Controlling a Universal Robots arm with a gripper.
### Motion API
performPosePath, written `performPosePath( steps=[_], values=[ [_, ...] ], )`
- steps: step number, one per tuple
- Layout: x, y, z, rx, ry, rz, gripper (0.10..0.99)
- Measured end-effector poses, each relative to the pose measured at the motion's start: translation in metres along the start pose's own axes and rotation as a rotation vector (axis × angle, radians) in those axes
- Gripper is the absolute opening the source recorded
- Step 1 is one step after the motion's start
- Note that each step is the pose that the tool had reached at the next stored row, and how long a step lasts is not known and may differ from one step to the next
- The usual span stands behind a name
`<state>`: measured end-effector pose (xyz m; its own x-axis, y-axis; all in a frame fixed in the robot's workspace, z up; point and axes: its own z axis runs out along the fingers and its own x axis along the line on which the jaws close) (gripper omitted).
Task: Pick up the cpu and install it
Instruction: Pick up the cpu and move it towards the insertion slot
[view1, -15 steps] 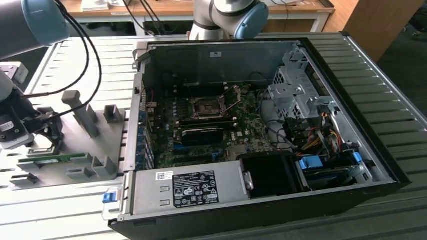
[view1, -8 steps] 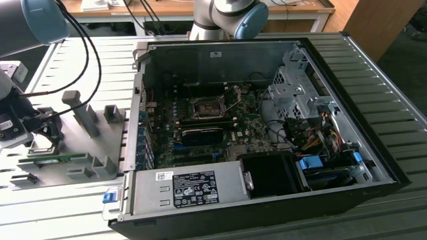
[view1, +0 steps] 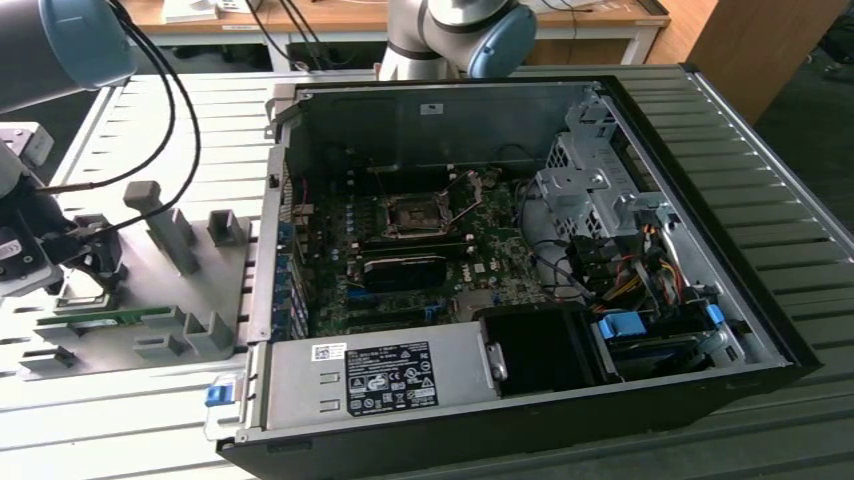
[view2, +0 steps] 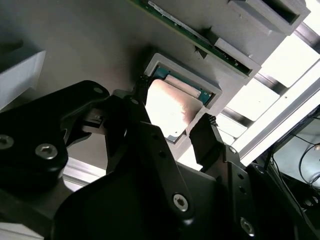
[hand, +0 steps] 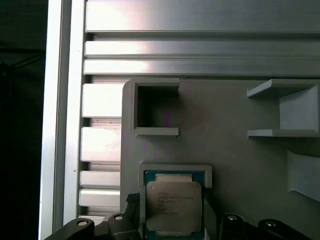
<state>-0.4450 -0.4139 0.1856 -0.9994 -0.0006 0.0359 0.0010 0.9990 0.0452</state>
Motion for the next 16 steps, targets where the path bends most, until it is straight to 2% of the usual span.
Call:
performPosePath(
  steps=[3, 5, 7, 8, 9, 14, 16],
  values=[
    [0.0000, -0.0001, 0.0000, 0.012, -0.0015, 0.000, 0.616],
    [0.0001, -0.0001, -0.0001, 0.011, -0.0013, 0.000, 0.616],
    [0.0001, 0.0000, -0.0001, -0.002, -0.0013, 0.000, 0.616],
    [0.0001, 0.0000, 0.0000, -0.014, -0.0015, 0.000, 0.616],
    [0.0001, 0.0000, -0.0001, -0.020, -0.0013, -0.001, 0.616],
    [0.0002, -0.0001, -0.0004, -0.021, -0.0022, -0.001, 0.616],
    [0.0003, 0.0000, -0.0003, -0.016, -0.0039, -0.001, 0.616]
  ],
)
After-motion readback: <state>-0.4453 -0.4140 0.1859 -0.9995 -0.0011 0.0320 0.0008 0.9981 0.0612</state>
